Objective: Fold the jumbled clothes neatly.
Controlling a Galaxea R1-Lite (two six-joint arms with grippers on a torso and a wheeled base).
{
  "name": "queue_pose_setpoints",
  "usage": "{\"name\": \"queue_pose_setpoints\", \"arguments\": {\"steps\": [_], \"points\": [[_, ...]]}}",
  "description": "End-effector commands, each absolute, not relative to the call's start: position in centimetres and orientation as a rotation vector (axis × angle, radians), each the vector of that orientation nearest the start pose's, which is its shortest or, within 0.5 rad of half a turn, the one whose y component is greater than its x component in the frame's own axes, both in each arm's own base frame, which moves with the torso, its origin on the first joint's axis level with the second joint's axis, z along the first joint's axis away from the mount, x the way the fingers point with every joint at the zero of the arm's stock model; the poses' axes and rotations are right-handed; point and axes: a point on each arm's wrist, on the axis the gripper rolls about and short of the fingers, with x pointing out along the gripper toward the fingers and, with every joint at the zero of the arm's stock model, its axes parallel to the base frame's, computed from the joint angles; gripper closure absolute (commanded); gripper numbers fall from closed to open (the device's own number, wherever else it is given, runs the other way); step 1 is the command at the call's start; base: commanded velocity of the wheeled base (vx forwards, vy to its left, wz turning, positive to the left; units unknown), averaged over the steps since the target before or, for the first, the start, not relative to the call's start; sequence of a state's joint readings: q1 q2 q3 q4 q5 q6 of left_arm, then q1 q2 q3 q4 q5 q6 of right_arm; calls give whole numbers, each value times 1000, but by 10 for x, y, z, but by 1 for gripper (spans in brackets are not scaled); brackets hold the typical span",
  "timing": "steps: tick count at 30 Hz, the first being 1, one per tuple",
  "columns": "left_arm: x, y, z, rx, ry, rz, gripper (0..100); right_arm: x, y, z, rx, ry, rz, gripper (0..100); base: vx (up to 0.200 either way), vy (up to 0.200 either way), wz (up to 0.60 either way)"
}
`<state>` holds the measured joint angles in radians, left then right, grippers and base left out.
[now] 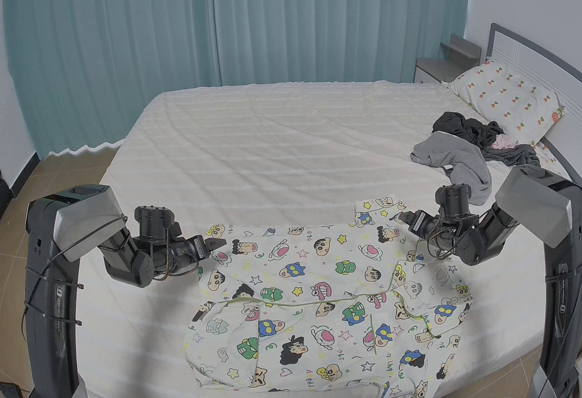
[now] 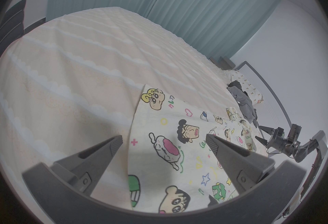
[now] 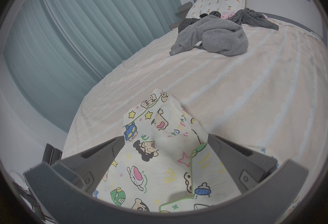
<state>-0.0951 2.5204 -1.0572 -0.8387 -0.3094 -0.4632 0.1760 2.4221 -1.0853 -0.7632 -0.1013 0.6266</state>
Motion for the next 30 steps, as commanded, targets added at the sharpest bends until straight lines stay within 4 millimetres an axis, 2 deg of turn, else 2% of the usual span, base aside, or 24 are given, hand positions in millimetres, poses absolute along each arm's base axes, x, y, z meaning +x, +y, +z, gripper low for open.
{"name": "queue_pose_setpoints", "arguments": {"steps": [1, 8, 12, 18, 19, 30], "points": [[425, -46, -57, -508, 718, -233, 0, 416, 75, -5, 528, 567, -99, 0, 0, 0, 0], [432, -54, -55, -502, 740, -243, 0, 413, 74, -3, 526, 570, -100, 0, 0, 0, 0], [435, -67, -54, -493, 756, -266, 0, 411, 74, 0, 529, 569, -100, 0, 0, 0, 0], [436, -71, -54, -490, 765, -271, 0, 406, 73, 0, 523, 579, -102, 0, 0, 0, 0], [436, -71, -54, -490, 765, -271, 100, 406, 73, 0, 521, 582, -103, 0, 0, 0, 0], [446, -62, -54, -487, 713, -164, 100, 405, 60, -13, 482, 637, -69, 0, 0, 0, 0]]}}
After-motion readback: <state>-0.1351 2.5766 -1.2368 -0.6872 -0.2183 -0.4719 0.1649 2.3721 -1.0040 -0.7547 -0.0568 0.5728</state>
